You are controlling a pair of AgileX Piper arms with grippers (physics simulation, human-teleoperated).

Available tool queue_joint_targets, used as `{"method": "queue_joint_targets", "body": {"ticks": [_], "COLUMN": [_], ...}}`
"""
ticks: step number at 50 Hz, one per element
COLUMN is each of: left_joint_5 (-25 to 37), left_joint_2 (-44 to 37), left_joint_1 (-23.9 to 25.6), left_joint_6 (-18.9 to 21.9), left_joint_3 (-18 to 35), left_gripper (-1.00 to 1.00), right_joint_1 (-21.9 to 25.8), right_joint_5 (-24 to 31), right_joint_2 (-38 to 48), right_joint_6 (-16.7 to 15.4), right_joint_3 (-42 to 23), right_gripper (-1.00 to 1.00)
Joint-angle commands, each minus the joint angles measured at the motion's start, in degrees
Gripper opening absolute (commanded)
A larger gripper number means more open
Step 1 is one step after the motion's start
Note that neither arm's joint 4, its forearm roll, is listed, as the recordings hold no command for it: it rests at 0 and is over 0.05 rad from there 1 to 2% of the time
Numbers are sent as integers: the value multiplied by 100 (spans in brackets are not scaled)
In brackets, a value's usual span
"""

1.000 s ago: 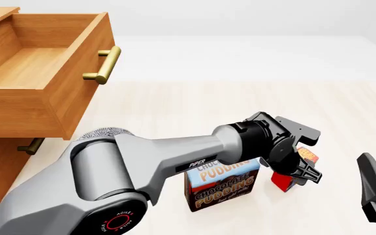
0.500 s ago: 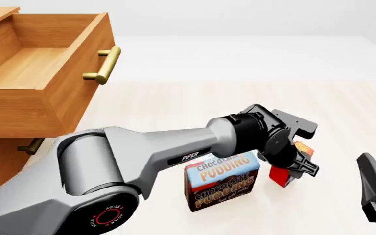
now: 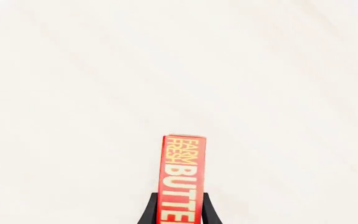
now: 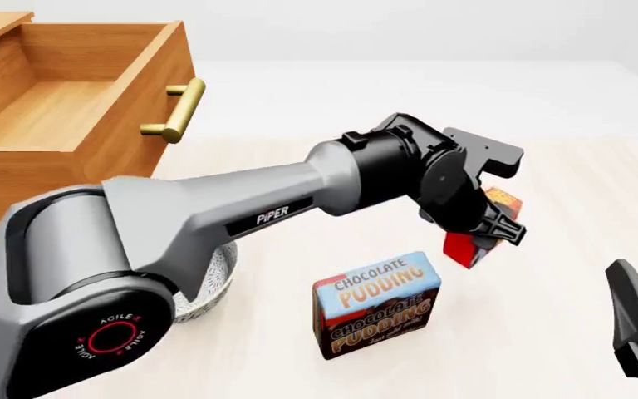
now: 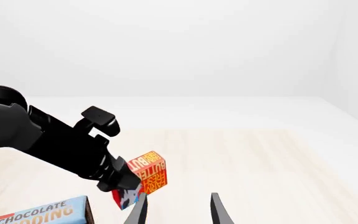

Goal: Put the butter at the back in the top drawer of the cabinet and close it.

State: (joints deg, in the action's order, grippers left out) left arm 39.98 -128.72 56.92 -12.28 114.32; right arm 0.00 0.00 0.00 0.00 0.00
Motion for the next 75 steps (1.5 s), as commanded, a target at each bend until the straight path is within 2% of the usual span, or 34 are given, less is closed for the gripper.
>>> {"method": "queue_joint_targets", "body": {"ticks": [1,22,47,59,68,75], "left_joint_5": [132,233,244,394,486,609], "left_joint_2": [536,1509,2858,3404,3592,3879], "left_joint_1": [-152,-610,-1227,-1395,-1430,-1694], "left_joint_6": [237,698,1121,1253,1322,1494], "left_joint_3": [-17,-547,-1459,-1691,-1673,-1790], "left_gripper": [-100,-100,-100,-100,-100,-100], "right_joint_1": [0,0,0,0,0,0], "right_joint_5": [0,0,0,0,0,0], "right_joint_2": [0,0,0,0,0,0], "right_joint_6": [0,0,0,0,0,0], "right_joint_3": [0,0,0,0,0,0], "right_gripper": [100,100,100,100,100,100]}}
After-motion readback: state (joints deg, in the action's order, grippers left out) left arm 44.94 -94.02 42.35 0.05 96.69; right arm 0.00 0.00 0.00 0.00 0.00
